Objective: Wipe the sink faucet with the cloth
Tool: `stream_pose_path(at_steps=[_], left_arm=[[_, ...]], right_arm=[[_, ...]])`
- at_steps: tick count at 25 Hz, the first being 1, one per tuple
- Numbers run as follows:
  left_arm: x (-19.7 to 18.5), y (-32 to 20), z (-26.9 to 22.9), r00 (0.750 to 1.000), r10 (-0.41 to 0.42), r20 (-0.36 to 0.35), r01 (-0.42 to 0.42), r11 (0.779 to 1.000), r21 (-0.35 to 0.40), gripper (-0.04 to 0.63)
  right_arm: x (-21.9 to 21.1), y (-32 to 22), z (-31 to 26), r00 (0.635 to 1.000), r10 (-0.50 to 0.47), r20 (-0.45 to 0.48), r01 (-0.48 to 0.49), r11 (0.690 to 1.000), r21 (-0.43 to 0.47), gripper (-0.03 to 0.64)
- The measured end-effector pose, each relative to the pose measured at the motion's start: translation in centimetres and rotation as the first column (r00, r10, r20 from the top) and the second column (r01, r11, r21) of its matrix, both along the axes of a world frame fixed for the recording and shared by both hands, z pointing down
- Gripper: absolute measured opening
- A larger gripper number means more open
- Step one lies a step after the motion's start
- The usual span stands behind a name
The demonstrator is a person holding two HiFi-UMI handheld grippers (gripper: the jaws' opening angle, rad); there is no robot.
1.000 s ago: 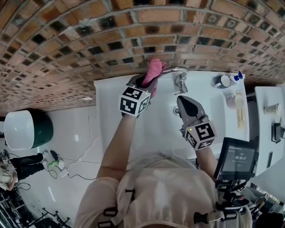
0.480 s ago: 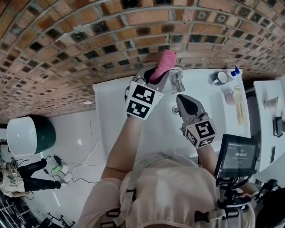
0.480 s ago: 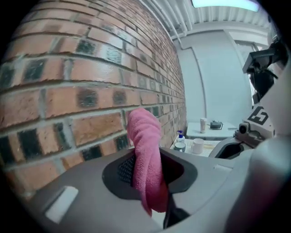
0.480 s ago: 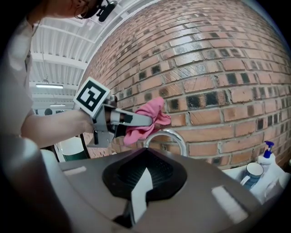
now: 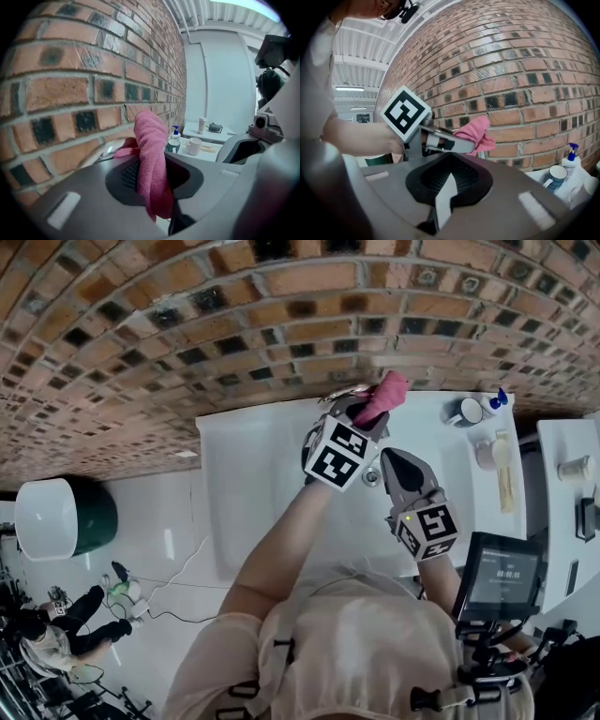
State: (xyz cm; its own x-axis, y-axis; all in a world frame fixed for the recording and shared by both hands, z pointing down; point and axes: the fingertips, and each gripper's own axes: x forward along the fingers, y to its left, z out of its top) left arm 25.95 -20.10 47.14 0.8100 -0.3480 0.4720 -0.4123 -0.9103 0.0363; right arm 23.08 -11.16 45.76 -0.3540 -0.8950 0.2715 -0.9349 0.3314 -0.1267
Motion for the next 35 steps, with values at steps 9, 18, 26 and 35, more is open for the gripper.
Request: stream_pose_path(at_steps=[9,18,26,35], left_arm=[[1.4,0.4,6.5,0.999,-0.003,0.049,0.012,0.982,-0.187,0.089],[0.1,0.0,-0.6,0.986,-0.067,-0.151,0.051,0.992,-0.111,0.089],[0.9,-0.2,5.5,0.999,-0.036,-0.009,0.033,0.976,-0.216,0.089],[-0.6,1.1,8.5,0.997,0.000,0.072,0.015,0.978,-0.209,0.091]], right_arm=[[1.8,0.0,1.5,1.000,0.008,0.015,-0.007,0.999,-0.032,-0.012],[1.5,-0.5,0.2,0.999,0.001,0.032,-0.001,1.000,0.013,-0.014],[0.1,-0.3,0.3,0.999,-0.021,0.031,0.021,1.000,0.007,-0.014],[1.0,-0.6,0.0,1.000,0.005,0.024,-0.006,1.000,0.013,-0.014]])
